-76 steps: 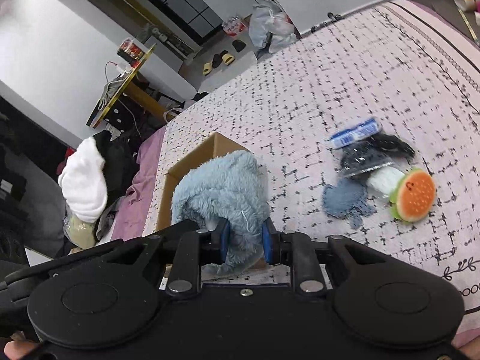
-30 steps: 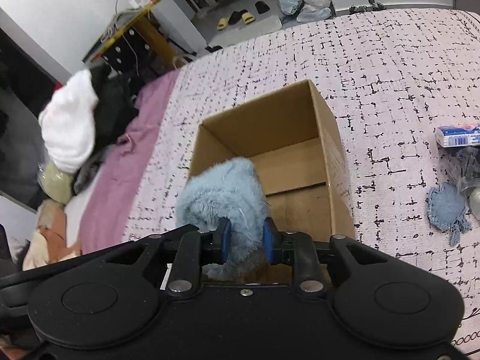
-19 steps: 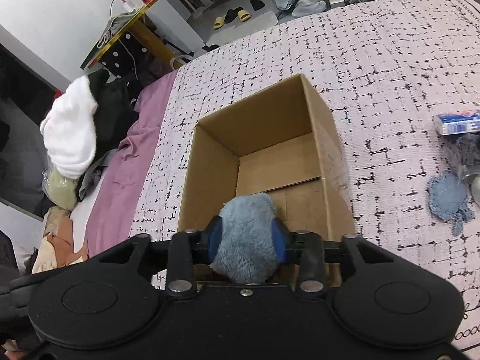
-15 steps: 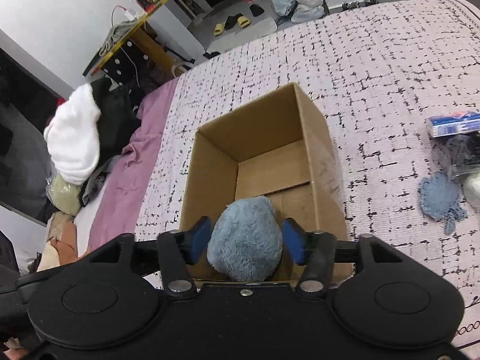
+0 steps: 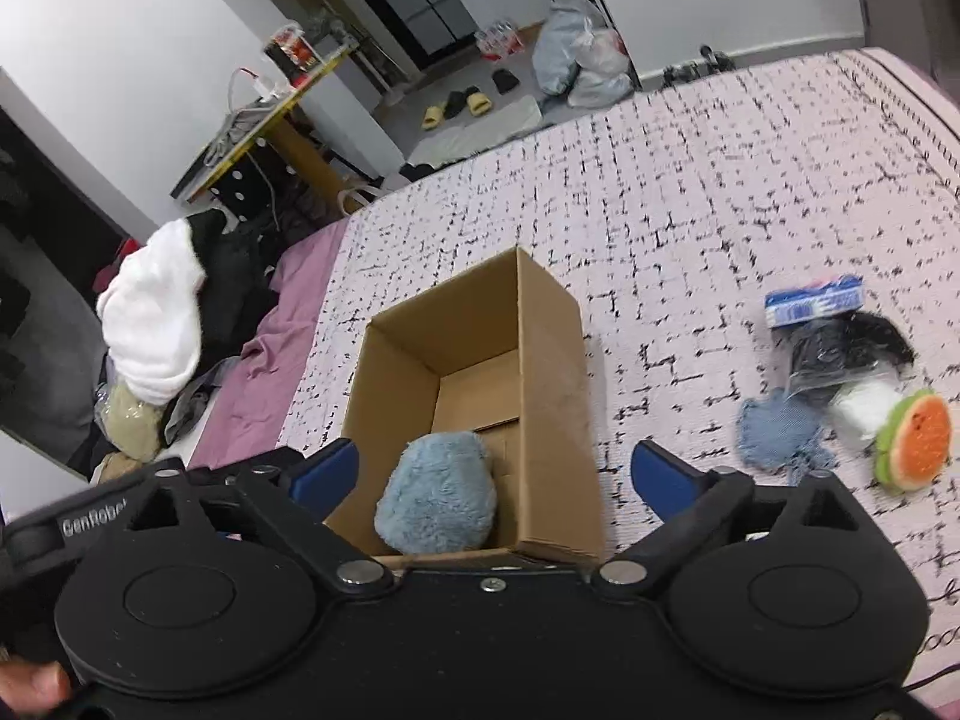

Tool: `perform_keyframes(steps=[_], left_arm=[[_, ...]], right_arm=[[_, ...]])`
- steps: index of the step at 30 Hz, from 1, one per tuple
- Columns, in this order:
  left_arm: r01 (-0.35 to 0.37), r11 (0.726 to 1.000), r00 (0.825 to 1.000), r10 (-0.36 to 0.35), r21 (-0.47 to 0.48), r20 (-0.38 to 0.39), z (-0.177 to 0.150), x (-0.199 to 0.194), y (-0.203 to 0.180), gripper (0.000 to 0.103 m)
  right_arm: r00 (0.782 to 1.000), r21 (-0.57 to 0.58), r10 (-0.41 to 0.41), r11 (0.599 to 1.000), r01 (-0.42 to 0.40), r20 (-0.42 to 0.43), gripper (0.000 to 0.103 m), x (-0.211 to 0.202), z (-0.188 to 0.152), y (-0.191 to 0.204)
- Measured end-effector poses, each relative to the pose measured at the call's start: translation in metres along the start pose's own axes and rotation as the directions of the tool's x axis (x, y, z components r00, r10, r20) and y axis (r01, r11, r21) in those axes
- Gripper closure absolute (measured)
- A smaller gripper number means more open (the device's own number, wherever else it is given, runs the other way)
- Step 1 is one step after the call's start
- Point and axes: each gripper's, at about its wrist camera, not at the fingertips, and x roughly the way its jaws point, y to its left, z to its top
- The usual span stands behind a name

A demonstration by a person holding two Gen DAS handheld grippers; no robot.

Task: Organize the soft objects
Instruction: 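Open the right tool to drop the grey plush into the box, then grasp the burger plush with the right tool while the left tool grasps the denim cloth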

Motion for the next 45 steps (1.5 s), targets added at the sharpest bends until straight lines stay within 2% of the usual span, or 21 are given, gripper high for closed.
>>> perform_keyframes(steps=[8,28,39,45], left_arm=[[-0.011,0.999,1.000,0.010,0.052,0.028,-0.010,-0.006,-0.026,0.016],[-0.006,0.994,1.000,0.005,0.112,0.013,-0.024,0.001,-0.093,0.016],[0.037,0.980,0.999,-0.031,0.196,-0.032,-0.040,0.023,-0.139,0.016],[0.032,0.968,0.999,-0.022,0.250,-0.041,-0.050,0.042,-0.163,0.019]], right_arm=[[0.999,0.023,-0.041,0.999,0.041,0.012,0.000,-0.021,-0.003,-0.032],[0.990,0.117,-0.111,0.988,0.101,0.084,0.000,-0.066,0.009,-0.121],[0.988,0.179,-0.131,0.977,0.116,0.075,0.000,-0.065,0.014,-0.174],[0.994,0.280,-0.103,0.956,0.089,0.036,0.010,-0.051,0.008,-0.205]])
